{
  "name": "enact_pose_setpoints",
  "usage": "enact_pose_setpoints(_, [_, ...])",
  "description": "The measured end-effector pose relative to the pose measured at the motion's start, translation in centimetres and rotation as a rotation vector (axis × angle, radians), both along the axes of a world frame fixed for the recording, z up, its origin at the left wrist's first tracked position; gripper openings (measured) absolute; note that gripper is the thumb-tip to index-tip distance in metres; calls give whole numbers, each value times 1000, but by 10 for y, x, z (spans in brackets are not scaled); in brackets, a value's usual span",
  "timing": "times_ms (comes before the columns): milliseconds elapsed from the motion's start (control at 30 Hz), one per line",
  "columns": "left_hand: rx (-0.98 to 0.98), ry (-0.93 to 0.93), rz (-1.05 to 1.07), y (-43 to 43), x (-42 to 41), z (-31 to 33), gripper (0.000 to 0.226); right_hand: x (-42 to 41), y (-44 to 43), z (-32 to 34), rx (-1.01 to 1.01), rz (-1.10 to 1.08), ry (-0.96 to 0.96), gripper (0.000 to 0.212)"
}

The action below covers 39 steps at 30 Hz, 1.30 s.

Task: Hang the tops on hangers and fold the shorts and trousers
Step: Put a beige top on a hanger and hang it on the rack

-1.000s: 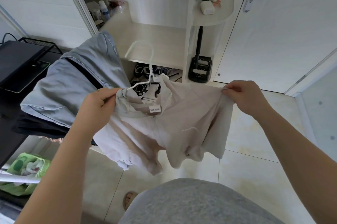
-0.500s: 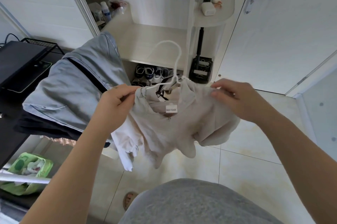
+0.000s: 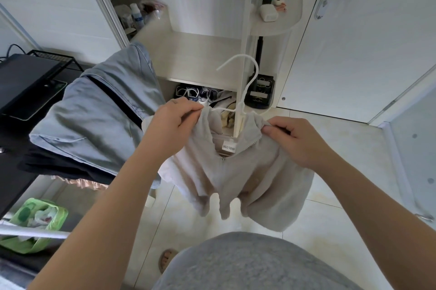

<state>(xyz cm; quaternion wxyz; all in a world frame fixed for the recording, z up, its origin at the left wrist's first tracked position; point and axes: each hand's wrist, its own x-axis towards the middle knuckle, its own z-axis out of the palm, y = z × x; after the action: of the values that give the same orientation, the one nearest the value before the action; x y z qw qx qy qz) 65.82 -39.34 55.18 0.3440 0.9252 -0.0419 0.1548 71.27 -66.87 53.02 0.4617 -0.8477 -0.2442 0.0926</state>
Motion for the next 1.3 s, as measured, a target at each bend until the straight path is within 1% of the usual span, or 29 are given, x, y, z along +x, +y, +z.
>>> enact_pose_setpoints(133, [-23, -16, 55, 11, 7, -7, 18, 5, -25, -9, -79, -37, 53, 34])
enact_pose_setpoints(200, [15, -7, 94, 13, 16, -13, 20, 2, -37, -15, -91, -38, 99, 31])
enact_pose_setpoints(300, [45, 82, 174, 1, 34, -21, 19, -4, -41, -22, 3, -118, 158, 30])
enact_pose_setpoints(400, [-34, 141, 238, -11, 46, -26, 28, -3, -33, -26, 129, -250, 239, 34])
enact_pose_setpoints(467, [-96, 158, 244, -14, 46, -28, 34, 0, -25, -29, 228, -291, 321, 36])
enact_pose_setpoints(567, [-190, 245, 158, -12, 41, -36, 30, 9, -7, -30, 377, -329, 458, 36])
enact_pose_setpoints(700, [-321, 438, 16, -4, 42, -44, 10, 32, 29, -21, 544, -303, 646, 22])
enact_pose_setpoints(800, [-371, 488, -80, 6, 54, -46, 8, 56, 64, -7, 618, -246, 725, 10])
enact_pose_setpoints(867, [-410, 487, -139, 19, 68, -43, 8, 75, 88, 3, 632, -216, 752, 16])
enact_pose_setpoints(933, [-405, 479, -192, 35, 85, -37, 15, 97, 113, 15, 639, -189, 756, 23])
enact_pose_setpoints(967, [-389, 471, -212, 44, 95, -33, 19, 109, 126, 22, 642, -181, 742, 23])
enact_pose_setpoints(1100, [-350, 411, -249, 87, 135, -11, 27, 161, 180, 55, 683, -200, 634, 17])
enact_pose_setpoints(1233, [-290, 368, -271, 133, 174, 12, 44, 212, 228, 86, 728, -206, 500, 17])
enact_pose_setpoints(1300, [-248, 339, -263, 155, 195, 21, 45, 238, 248, 98, 749, -194, 425, 14])
